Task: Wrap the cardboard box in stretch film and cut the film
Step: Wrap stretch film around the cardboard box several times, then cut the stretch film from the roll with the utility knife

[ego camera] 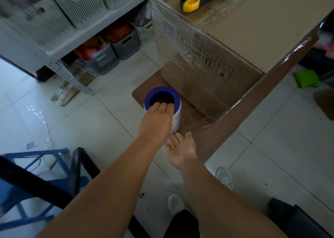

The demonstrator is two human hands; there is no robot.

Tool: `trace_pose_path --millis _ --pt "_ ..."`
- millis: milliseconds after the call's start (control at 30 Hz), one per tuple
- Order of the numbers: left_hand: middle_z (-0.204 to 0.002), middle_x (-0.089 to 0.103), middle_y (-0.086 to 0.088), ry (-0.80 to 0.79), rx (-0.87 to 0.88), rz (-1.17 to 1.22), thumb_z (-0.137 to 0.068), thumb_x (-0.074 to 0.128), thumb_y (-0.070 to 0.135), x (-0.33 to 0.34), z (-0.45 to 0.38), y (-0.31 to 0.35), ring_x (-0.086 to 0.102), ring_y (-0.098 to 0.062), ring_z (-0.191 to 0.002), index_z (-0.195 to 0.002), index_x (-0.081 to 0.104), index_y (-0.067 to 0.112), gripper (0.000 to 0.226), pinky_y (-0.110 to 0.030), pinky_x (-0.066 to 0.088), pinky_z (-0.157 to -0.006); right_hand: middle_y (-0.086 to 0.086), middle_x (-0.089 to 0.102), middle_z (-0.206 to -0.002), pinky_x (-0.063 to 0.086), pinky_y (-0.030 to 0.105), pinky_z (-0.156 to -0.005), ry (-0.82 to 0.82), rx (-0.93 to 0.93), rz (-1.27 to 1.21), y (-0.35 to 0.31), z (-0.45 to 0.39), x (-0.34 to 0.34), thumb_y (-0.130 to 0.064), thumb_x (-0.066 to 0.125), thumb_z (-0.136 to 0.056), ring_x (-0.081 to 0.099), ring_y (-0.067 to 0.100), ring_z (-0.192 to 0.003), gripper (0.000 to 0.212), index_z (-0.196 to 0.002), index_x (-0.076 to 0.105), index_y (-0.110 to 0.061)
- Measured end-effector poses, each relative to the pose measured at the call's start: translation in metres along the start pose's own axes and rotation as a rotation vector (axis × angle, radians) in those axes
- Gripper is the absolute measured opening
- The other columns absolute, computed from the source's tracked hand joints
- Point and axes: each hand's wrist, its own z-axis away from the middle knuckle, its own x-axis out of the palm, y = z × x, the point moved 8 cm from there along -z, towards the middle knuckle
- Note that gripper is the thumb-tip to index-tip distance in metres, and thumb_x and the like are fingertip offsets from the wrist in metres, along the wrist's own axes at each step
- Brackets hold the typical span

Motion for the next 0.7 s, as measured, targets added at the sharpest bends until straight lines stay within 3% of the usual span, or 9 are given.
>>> trace_pose_path --millis 200,367,567,700 --pt "-0.138 0.040 -0.010 0.012 -0.023 0.021 -0.091 0.055 0.015 0.005 0.007 -0.003 0.034 -0.026 -0.127 -0.137 0.041 0.007 0.049 -0.031 0.032 -0.104 0.009 0.026 -0.158 0.018 0.036 -0.118 0.018 -0.035 0.105 -0.016 0.020 -0.004 -0.044 0.019 -0.103 0.026 0.022 -0.145 0.061 -0.152 0.022 -0.007" --pt "-0.147 0.032 -0.008 0.060 -0.109 0.164 -0.089 0.061 0.025 -0.005 0.018 -0.002 0.020 -0.023 -0.139 -0.143 0.033 0.007 0.064 -0.033 0.017 -0.115 0.009 0.033 -0.155 0.020 0.036 -0.117 0.028 -0.067 0.192 -0.023 0.034 -0.007 -0.047 0.019 -0.103 0.032 0.023 -0.142 0.063 -0.151 0.027 -0.006" --pt "-0.148 0.034 -0.004 0.187 -0.331 0.575 -0.090 0.060 0.033 -0.019 0.047 -0.002 0.031 -0.018 -0.135 -0.146 0.028 0.015 0.067 -0.030 0.029 -0.108 0.008 0.045 -0.147 0.029 0.036 -0.114 0.021 -0.211 0.414 -0.034 0.071 0.005 -0.050 0.025 -0.101 0.044 0.022 -0.133 0.064 -0.146 0.035 -0.007" --pt "-0.145 0.041 -0.003 0.290 -0.514 0.801 -0.093 0.053 0.037 -0.031 0.061 -0.006 0.042 -0.015 -0.130 -0.144 0.032 0.015 0.059 -0.031 0.036 -0.106 0.003 0.056 -0.130 0.035 0.030 -0.098 0.040 -0.323 0.557 -0.050 0.105 0.018 -0.052 0.028 -0.100 0.052 0.017 -0.117 0.059 -0.138 0.048 -0.011"
